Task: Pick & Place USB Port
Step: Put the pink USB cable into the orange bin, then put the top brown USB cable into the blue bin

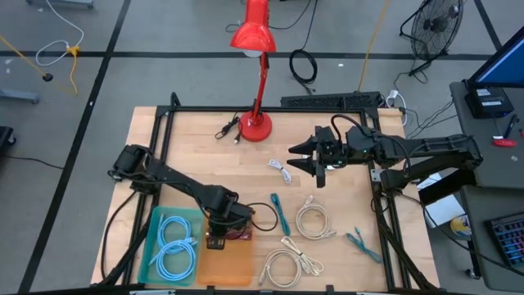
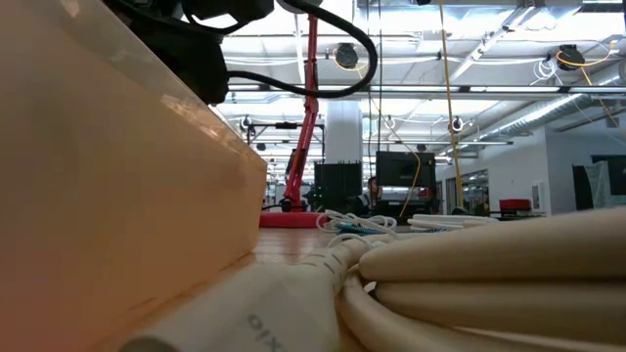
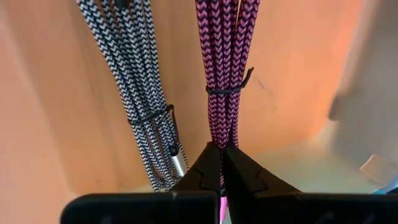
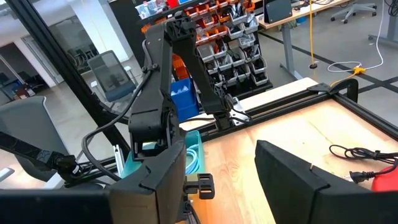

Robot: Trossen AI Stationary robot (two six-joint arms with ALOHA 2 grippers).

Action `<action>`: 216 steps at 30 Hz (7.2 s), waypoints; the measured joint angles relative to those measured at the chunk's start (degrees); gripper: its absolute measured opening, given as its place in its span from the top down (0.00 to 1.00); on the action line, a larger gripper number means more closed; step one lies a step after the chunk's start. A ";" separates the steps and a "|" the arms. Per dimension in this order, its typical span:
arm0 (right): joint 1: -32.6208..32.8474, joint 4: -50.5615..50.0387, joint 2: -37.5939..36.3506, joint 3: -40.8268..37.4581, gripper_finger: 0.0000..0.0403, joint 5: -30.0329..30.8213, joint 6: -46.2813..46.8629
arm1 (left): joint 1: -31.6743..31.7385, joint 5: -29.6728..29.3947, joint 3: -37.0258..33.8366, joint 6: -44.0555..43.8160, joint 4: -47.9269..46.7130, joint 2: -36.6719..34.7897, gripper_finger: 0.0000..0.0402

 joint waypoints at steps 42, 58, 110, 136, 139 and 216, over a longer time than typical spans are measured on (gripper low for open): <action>0.02 0.13 -0.02 0.00 0.55 0.00 1.03 | -4.13 -2.98 -0.50 -8.09 7.06 -0.11 0.99; 0.01 -0.33 -0.02 0.00 0.55 0.00 1.07 | -2.46 0.61 -0.48 -9.62 6.40 -0.36 1.00; 0.02 -0.31 -0.02 0.00 0.55 0.00 1.09 | -5.01 -14.79 -4.80 -14.05 7.89 0.09 1.00; 0.00 0.20 -0.04 -3.50 0.55 0.03 3.64 | -2.48 -32.25 5.65 -17.78 1.85 -14.90 1.00; 0.00 0.19 -0.04 -5.53 0.55 0.05 6.85 | -0.30 -35.93 5.67 -20.04 3.36 -19.29 1.00; 20.75 -38.75 24.99 -13.27 0.55 -0.06 55.00 | 8.25 -36.06 4.68 -1.15 -9.47 -26.40 0.82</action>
